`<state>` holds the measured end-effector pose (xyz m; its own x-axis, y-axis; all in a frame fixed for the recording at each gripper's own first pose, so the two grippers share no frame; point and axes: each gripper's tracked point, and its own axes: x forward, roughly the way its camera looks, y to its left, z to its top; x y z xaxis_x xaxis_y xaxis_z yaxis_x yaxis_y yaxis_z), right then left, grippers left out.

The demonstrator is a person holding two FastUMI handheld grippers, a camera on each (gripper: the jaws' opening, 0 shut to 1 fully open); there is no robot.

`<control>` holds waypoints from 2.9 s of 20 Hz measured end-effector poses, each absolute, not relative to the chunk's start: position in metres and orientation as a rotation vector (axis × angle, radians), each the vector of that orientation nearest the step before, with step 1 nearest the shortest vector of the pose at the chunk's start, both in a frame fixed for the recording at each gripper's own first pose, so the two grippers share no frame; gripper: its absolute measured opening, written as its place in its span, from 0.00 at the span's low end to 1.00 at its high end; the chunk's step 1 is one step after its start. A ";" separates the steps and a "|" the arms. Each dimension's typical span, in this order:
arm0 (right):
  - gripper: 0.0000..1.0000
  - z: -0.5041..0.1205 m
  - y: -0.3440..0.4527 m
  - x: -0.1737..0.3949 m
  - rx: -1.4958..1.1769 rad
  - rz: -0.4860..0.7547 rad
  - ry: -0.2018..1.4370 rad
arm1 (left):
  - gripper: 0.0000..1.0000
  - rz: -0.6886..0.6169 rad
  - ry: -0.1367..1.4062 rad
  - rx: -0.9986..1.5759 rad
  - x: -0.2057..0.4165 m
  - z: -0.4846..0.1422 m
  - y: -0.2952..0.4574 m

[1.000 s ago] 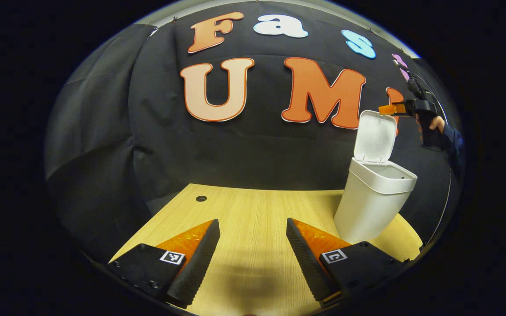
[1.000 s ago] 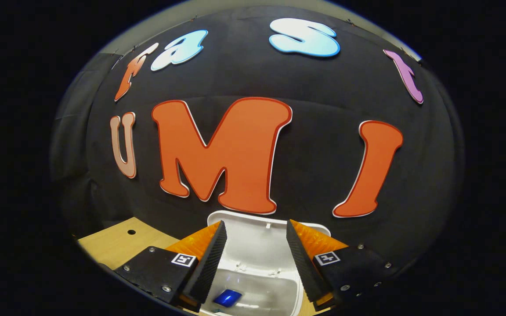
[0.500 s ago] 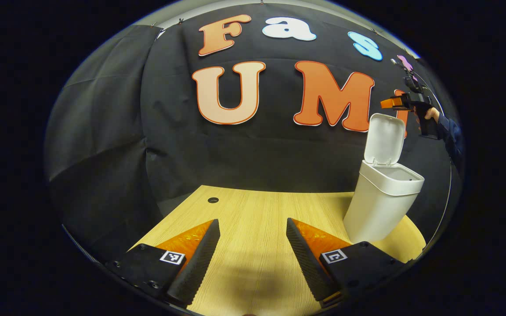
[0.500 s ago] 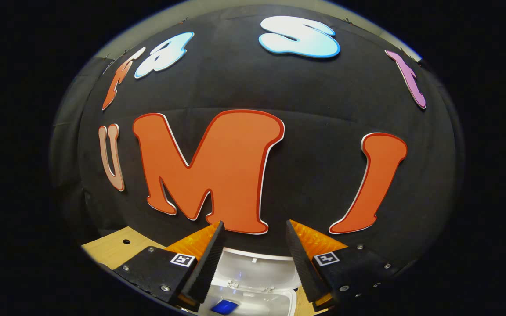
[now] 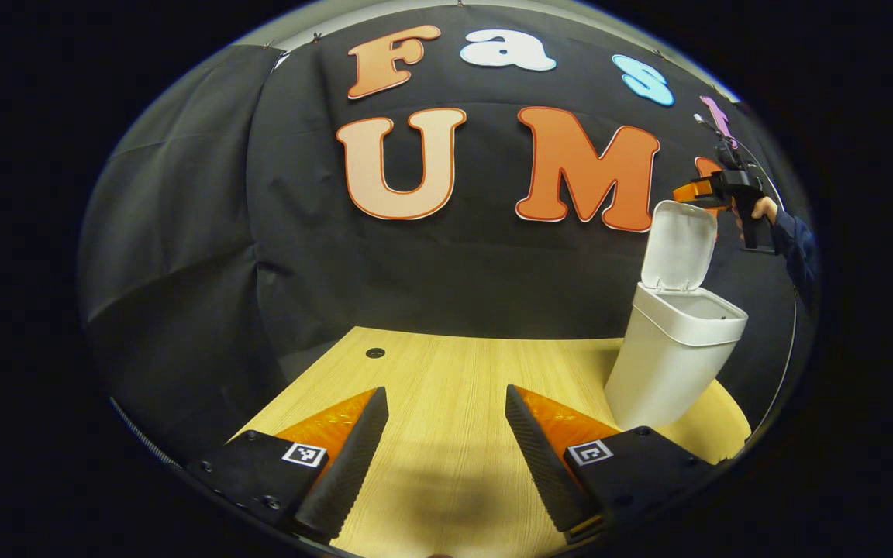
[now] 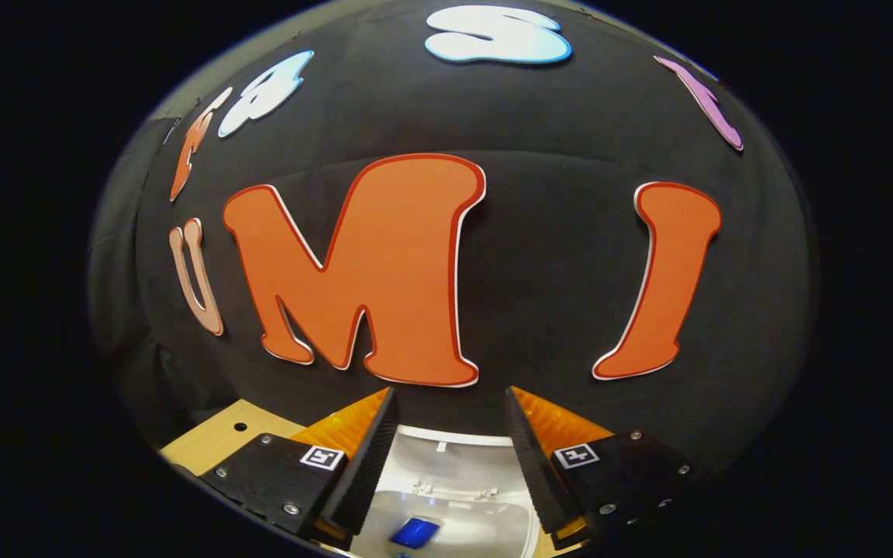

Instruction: Press the lid of the desktop garbage bin to open it, pick up the crumpled paper on the desktop and throw it into the bin, then pick up the pop can on the desktop and drop it into the bin, and finally close the garbage bin lid.

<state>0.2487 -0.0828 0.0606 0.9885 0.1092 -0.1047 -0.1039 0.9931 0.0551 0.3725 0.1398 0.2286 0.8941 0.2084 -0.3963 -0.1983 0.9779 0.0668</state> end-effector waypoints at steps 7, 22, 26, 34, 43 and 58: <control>0.83 0.036 -0.079 0.208 0.075 0.142 0.161 | 0.97 0.182 0.415 0.034 0.378 0.228 0.131; 0.82 -0.061 -0.063 0.163 0.106 0.140 0.377 | 0.97 0.151 0.442 0.046 0.380 0.217 0.128; 0.82 -0.074 -0.062 0.158 0.099 0.129 0.396 | 0.97 0.144 0.455 0.052 0.379 0.213 0.126; 0.83 -0.107 -0.058 0.138 0.046 0.124 0.453 | 0.97 0.124 0.481 0.065 0.378 0.200 0.118; 0.83 -0.117 -0.057 0.128 0.003 0.085 0.399 | 0.97 0.075 0.502 0.061 0.379 0.190 0.099; 0.49 -0.123 -0.048 0.112 0.059 -0.033 0.318 | 0.97 -0.082 0.509 0.074 0.396 0.192 0.091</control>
<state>0.1119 -0.0484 -0.1232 0.9494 -0.0236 -0.3131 0.0421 0.9977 0.0525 0.3958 0.0913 0.1921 0.8701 -0.0601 -0.4892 0.0967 0.9941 0.0499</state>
